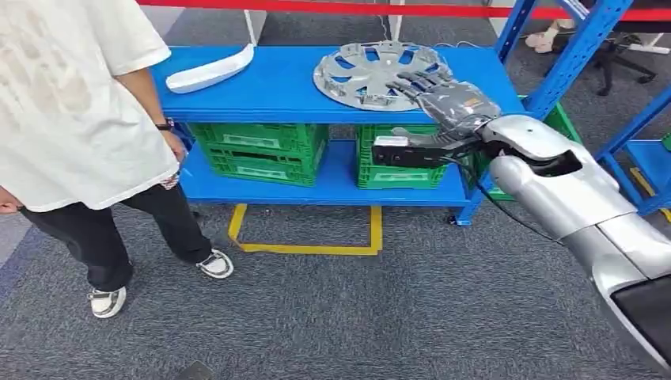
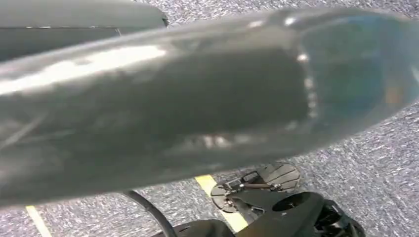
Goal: Take the parts from the cabinet and place them on the table.
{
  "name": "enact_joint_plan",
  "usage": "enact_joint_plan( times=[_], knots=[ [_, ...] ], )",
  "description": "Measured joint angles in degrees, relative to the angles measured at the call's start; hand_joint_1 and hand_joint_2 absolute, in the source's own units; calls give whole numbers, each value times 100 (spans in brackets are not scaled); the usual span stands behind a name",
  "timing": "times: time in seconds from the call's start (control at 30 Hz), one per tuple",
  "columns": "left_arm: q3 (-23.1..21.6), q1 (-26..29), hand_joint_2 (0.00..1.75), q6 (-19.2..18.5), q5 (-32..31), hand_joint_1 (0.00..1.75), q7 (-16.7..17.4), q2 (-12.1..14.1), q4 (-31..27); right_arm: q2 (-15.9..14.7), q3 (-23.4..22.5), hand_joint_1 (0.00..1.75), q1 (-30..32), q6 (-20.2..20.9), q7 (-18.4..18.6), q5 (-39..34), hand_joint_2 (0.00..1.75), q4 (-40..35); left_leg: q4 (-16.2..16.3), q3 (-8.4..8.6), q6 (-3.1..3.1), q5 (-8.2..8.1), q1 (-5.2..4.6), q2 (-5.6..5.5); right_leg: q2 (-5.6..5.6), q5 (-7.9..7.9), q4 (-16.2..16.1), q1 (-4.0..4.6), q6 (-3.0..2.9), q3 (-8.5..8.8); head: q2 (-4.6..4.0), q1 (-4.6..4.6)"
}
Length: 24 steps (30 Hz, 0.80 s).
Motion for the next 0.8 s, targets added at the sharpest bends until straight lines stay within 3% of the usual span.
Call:
enact_joint_plan(
  times=[0.03,0.07,0.1,0.17,0.23,0.27,0.3,0.33,0.37,0.43,0.47,0.5,0.53,0.57,0.63,0.67,0.77,0.8],
  knots=[
    [0,-3,0,0,0,0,0,0,0,0,11,0,0,-29,0,4,0,13,3,-9,9,5,-7,0,0,9,-9,-7,14,-5,0,0],
    [0,-5,0,0,0,0,-2,0,0,0,22,0,0,-70,0,20,175,24,-7,-9,21,13,-9,0,1,20,-28,-10,31,-2,0,-2],
    [0,-8,0,0,0,0,-2,-2,0,0,22,0,4,-114,0,35,175,35,-101,19,69,57,33,9,4,11,-27,18,47,-3,0,0],
    [0,-15,0,4,0,0,-2,-15,0,-2,24,0,24,-254,7,96,175,59,-162,44,111,105,74,39,16,-250,281,3,83,-189,0,35],
    [0,-13,0,13,0,0,4,-9,0,-2,44,0,91,-319,24,125,175,87,-162,32,111,105,83,46,14,-639,1172,-34,123,-604,0,24],
    [0,-15,0,15,0,0,4,-9,0,-4,61,0,159,-330,22,135,175,98,-161,27,111,105,91,47,15,-759,1588,-53,154,-809,0,29],
    [0,-12,0,15,-2,0,4,-11,0,-4,74,0,218,-339,33,142,175,116,-158,29,109,105,100,45,13,-728,1712,-70,176,-886,0,31],
    [0,-5,0,15,-2,0,9,-13,0,-7,81,0,258,-341,35,160,175,138,-154,30,100,101,118,42,12,-576,1585,-91,201,-844,0,33],
    [0,3,0,15,-2,0,11,-18,0,-7,81,0,270,-346,33,164,175,149,-139,28,78,90,138,39,6,-325,1218,-119,226,-690,0,33],
    [0,4,0,15,-2,0,11,-22,0,-7,81,0,268,-378,33,168,175,153,-69,25,-21,35,175,37,-16,135,234,-179,279,-242,0,33],
    [2,-2,0,20,-2,0,11,4,0,-7,90,0,267,-389,33,175,175,162,-23,-14,-89,14,151,32,-1,27,164,-121,279,-126,0,55],
    [4,-4,0,20,-2,0,11,0,0,-4,103,0,281,-394,22,179,175,162,27,-51,-121,20,146,27,8,-6,99,-129,169,-119,0,37],
    [5,-6,0,20,-2,0,11,-4,0,-4,114,0,325,-394,24,184,175,166,24,-58,-158,42,154,30,15,7,132,-117,135,-158,0,22],
    [7,5,0,20,-4,0,11,-4,0,-7,120,0,370,-396,24,188,0,175,-10,-56,-186,61,158,29,18,-4,171,-94,116,-171,0,22],
    [9,19,0,11,-4,0,-2,-4,0,-28,109,0,391,-396,42,190,0,195,51,-77,-238,-31,173,31,18,29,135,-132,16,-159,0,20],
    [7,19,0,0,-4,0,-20,-7,0,-28,103,0,386,-396,39,190,0,195,258,-159,-246,-180,172,31,23,29,133,-130,-19,-159,0,2],
    [9,19,0,-7,-4,0,-44,-2,0,-28,109,0,421,-391,39,190,0,210,1570,-744,-250,-726,165,29,24,24,135,-77,-86,-157,0,-15],
    [9,28,0,-13,-4,0,-46,0,0,-28,109,0,443,-389,42,190,0,221,1780,-856,-232,-737,157,29,27,22,136,-55,-95,-156,0,-15]
  ],
)
